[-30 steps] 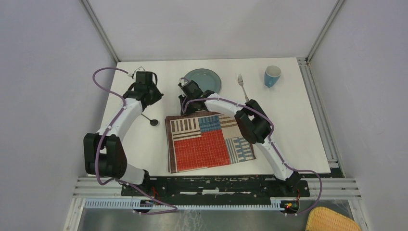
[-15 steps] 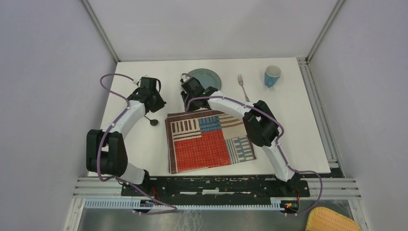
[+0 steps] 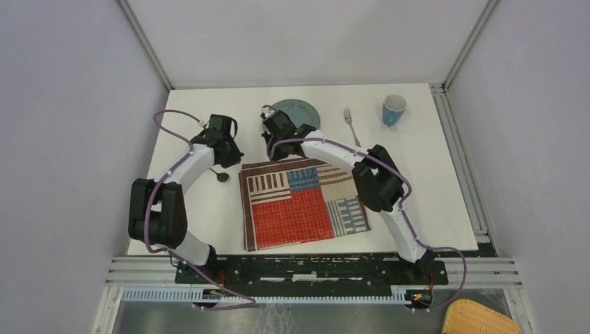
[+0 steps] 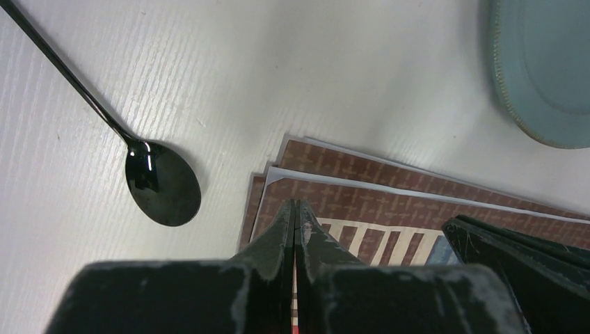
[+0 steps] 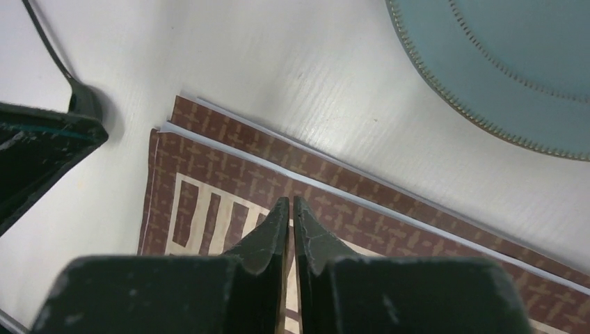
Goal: Set the dinner table for one person
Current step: Adjust the napkin at the center of the board.
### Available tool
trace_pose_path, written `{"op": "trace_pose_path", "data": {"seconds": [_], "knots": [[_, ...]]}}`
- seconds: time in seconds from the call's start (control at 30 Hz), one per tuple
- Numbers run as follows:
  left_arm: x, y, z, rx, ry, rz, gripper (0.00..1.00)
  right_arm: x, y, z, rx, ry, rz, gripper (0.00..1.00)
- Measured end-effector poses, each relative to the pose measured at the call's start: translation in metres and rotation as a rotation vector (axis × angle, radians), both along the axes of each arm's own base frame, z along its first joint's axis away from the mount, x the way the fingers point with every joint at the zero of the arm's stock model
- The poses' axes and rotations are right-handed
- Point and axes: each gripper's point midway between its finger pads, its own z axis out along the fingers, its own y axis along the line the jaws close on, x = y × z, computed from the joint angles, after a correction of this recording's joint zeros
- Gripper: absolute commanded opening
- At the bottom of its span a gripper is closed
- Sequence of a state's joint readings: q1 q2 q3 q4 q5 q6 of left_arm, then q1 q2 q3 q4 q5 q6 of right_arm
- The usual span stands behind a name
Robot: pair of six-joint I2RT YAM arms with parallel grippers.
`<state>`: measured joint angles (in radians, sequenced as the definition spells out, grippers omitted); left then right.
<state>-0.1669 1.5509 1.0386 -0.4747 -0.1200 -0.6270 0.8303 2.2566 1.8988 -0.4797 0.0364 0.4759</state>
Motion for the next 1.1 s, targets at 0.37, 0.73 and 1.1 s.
{"op": "trace_pose_path", "data": {"seconds": [0.37, 0.73, 1.1], "knots": [[-0.029, 0.007, -0.026, 0.022, 0.103, 0.036, 0.02, 0.005, -0.002, -0.034, -0.045, 0.035, 0.001, 0.0], [-0.051, 0.018, -0.029, 0.05, 0.146, 0.103, 0.02, 0.031, 0.002, -0.018, 0.004, -0.002, -0.011, 0.0], [-0.063, 0.016, -0.047, 0.063, 0.204, 0.124, 0.02, 0.042, -0.005, -0.042, -0.003, 0.028, -0.011, 0.0]]}}
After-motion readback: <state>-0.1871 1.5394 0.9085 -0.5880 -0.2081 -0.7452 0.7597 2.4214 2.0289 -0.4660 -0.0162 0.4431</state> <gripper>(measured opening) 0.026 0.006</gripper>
